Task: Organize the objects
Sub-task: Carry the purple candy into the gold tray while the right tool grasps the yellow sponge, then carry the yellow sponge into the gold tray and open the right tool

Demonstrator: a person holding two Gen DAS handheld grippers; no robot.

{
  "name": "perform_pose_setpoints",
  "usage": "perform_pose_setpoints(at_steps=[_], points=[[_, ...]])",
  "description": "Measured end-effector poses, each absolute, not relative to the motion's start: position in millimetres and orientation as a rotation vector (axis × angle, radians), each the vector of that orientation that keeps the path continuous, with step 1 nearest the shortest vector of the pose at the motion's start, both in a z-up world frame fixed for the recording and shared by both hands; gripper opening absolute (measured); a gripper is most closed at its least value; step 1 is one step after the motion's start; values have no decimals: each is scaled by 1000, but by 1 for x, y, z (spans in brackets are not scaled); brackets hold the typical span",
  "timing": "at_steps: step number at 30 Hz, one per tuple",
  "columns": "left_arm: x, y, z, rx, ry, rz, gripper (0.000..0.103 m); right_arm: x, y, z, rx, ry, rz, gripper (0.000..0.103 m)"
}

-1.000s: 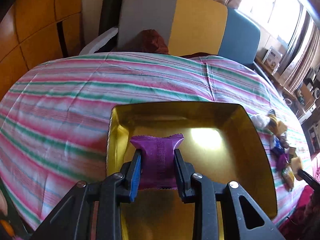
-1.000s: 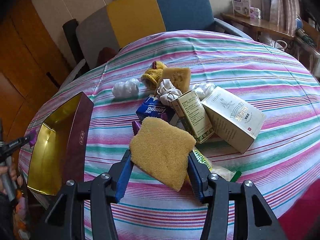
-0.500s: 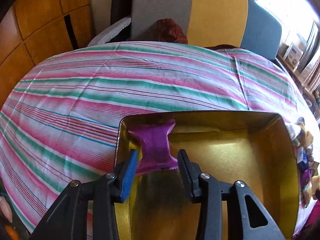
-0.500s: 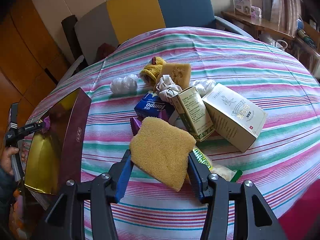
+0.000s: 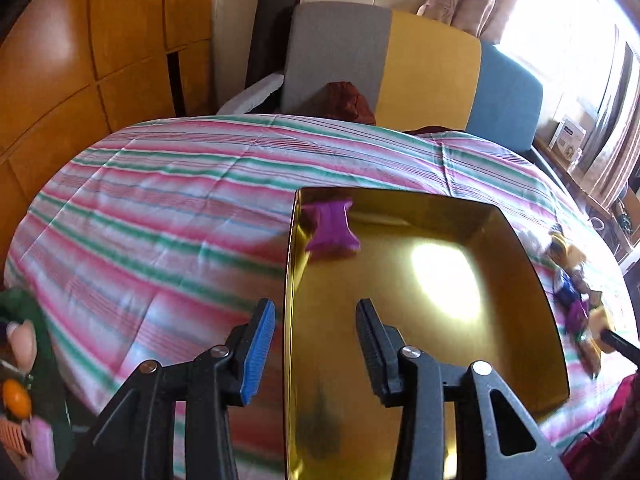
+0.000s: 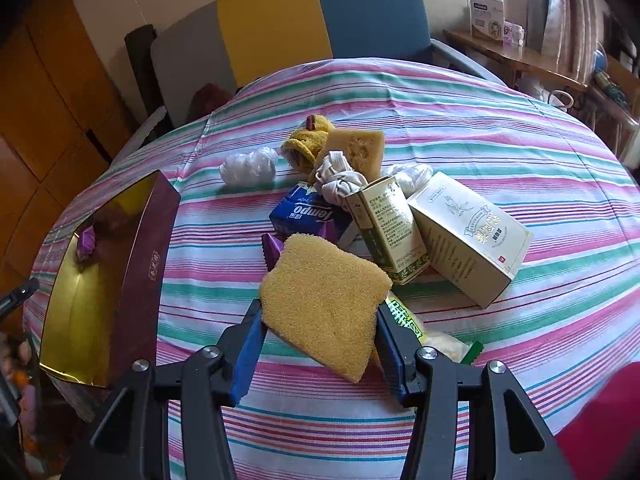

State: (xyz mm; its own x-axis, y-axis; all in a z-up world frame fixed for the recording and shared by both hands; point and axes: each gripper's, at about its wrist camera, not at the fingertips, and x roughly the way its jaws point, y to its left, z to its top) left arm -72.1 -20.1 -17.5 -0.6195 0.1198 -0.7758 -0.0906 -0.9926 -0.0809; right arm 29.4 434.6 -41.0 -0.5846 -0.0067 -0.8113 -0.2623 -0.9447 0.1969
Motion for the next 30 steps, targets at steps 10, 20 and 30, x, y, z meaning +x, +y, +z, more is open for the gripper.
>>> perform_pose_setpoints(at_steps=[10, 20, 30], points=[[-36, -22, -15, -1300, -74, 2727, 42, 9, 365, -9, -1352, 362, 2807, 53], [-32, -33, -21, -1305, -79, 2739, 42, -52, 228, 13, -1525, 159, 3045, 54], [-37, -50, -34, -1348, -141, 2740, 42, -123, 143, -33, -1778, 102, 2974, 55]])
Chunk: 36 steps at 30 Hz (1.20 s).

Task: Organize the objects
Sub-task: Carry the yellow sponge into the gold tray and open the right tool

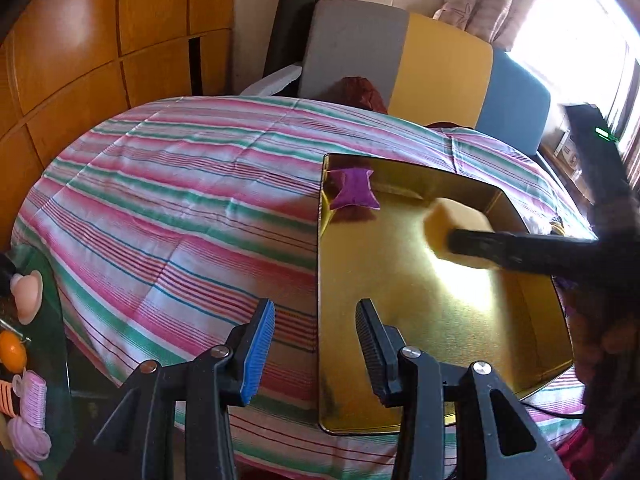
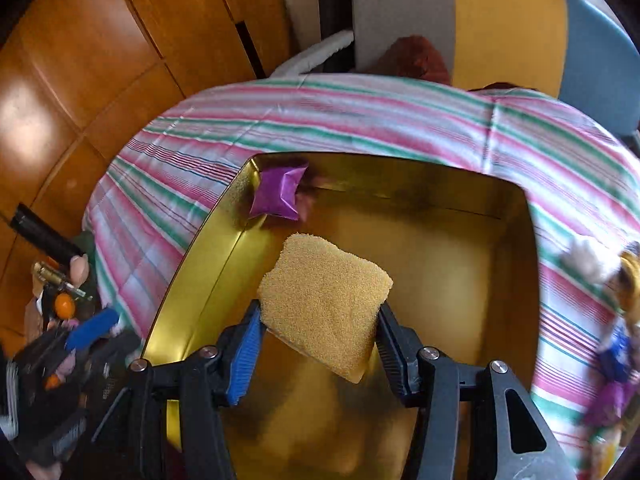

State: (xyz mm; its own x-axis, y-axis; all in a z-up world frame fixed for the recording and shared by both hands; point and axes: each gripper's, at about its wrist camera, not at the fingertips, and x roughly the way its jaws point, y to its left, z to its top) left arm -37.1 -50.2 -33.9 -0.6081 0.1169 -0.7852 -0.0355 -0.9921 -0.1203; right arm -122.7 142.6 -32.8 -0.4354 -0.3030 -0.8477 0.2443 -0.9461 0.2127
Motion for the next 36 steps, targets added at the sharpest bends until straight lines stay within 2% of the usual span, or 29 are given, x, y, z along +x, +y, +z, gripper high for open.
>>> perform_pose_setpoints(at_steps=[12, 18, 21, 28, 36], points=[[-41, -72, -44, -1382, -244, 2759, 42, -177, 82, -72, 1533, -14, -2406, 57], [-39, -71, -42, -1366, -232, 2771, 42, -181, 73, -74, 1518, -27, -2393, 68], [-36, -71, -37, -1337, -211, 2796, 42, -173, 75, -68, 1469, -69, -2364, 84], [-33, -66, -27, -1296, -194, 2802, 42, -152, 92, -53, 1429, -172, -2383, 88], [-27, -55, -20, -1263, -164, 2794, 42, -125, 112, -37, 1399, -176, -2473, 96]])
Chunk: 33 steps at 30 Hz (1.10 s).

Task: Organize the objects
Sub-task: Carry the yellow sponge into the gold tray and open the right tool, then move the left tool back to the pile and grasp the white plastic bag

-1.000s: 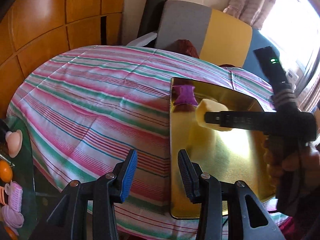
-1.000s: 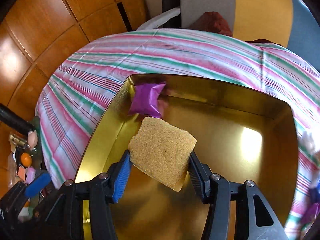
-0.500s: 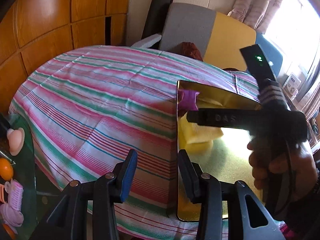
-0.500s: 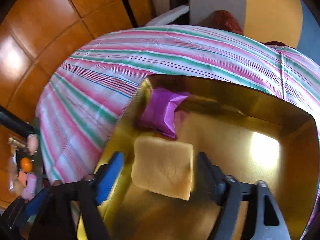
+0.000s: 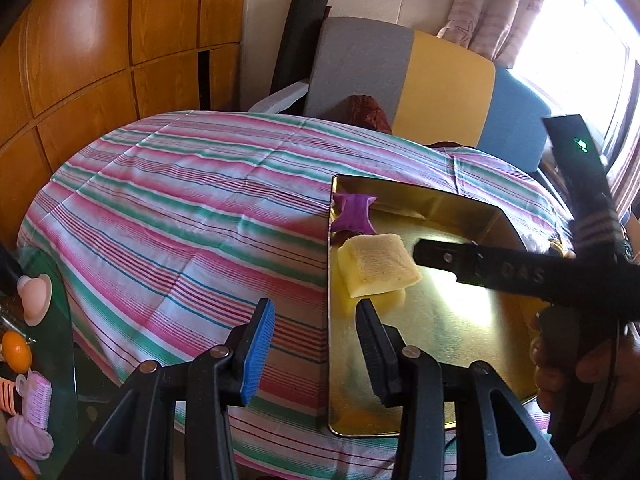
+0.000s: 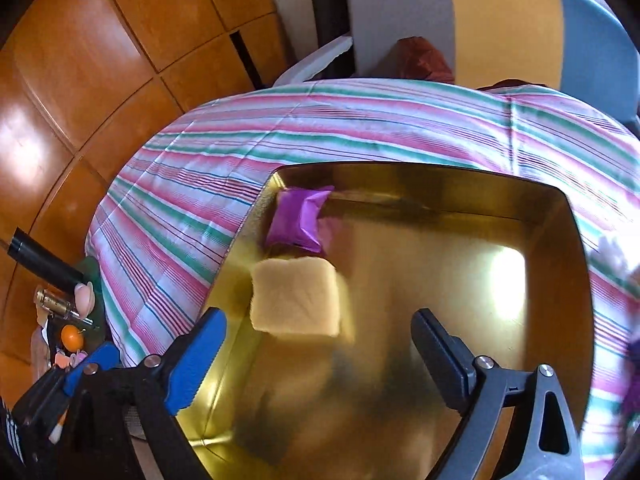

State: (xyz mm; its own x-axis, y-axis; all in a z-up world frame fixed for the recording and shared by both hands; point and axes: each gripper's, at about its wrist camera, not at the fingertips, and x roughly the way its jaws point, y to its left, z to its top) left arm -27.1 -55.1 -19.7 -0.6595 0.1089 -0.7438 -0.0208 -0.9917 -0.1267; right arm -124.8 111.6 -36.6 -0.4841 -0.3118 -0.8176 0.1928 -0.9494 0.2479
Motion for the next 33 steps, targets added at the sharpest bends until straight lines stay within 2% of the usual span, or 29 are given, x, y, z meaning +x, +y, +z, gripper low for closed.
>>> perform_pose_setpoints(at_steps=[6, 17, 33], points=[[-25, -49, -20, -1259, -145, 2778, 42, -99, 136, -29, 1359, -168, -2533, 102], [-23, -41, -22, -1264, -120, 2751, 42, -59, 194, -11, 1296, -237, -2650, 103], [-24, -16, -26, -1286, -75, 2685, 42, -5, 369, -2, 1367, -522, -2954, 103]])
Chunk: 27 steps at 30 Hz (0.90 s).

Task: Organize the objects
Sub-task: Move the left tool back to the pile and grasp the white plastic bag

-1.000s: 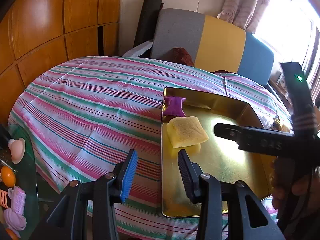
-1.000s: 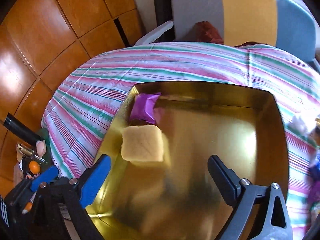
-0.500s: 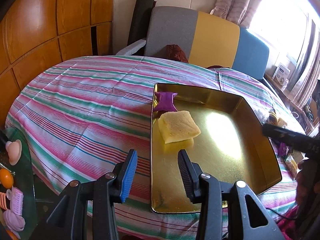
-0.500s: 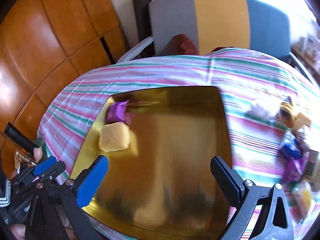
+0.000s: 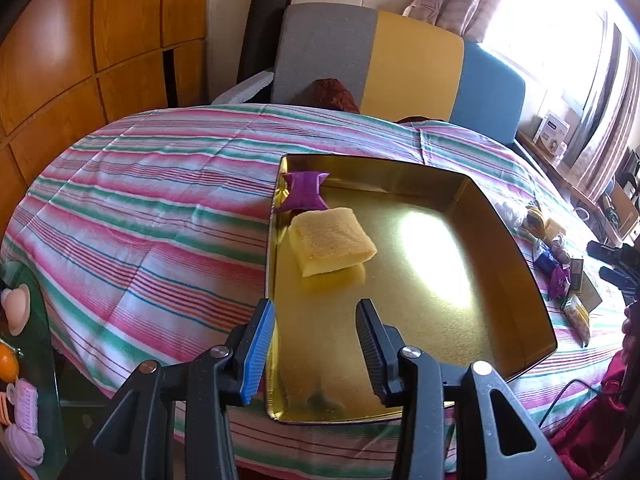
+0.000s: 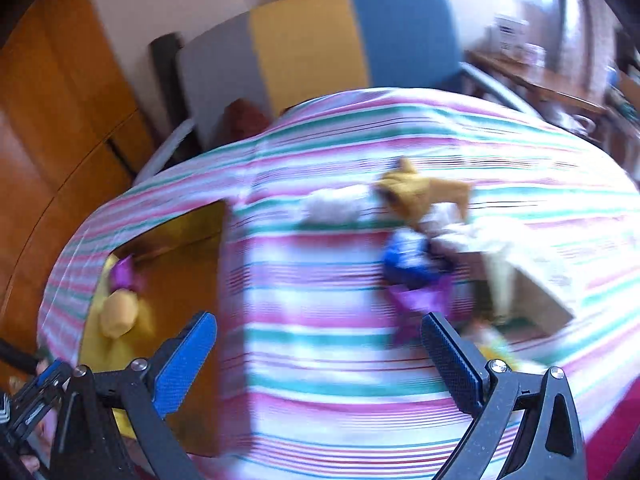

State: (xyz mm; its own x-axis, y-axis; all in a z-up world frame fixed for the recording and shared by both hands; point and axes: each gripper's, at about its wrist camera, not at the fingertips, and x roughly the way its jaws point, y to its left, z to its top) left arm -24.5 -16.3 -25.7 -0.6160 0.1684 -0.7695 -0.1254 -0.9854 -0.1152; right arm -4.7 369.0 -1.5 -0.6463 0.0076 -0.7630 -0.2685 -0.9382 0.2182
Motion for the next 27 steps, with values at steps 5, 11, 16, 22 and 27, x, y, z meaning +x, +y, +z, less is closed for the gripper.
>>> perform_pose_setpoints(at_steps=[5, 11, 16, 22, 27], points=[[-28, 3, -21, -1276, -26, 2653, 42, 11, 437, 9, -1121, 546, 2568, 103], [-35, 44, -11, -1259, 42, 2562, 48, 25, 511, 6, -986, 610, 2459, 103], [-48, 95, 1, -1220, 116, 2460, 53, 38, 551, -16, -948, 833, 2367, 103], [-73, 173, 14, -1181, 212, 2331, 60, 44, 558, -16, -903, 942, 2374, 103], [-95, 240, 14, -1126, 372, 2243, 65, 43, 555, -16, -906, 984, 2407, 103]])
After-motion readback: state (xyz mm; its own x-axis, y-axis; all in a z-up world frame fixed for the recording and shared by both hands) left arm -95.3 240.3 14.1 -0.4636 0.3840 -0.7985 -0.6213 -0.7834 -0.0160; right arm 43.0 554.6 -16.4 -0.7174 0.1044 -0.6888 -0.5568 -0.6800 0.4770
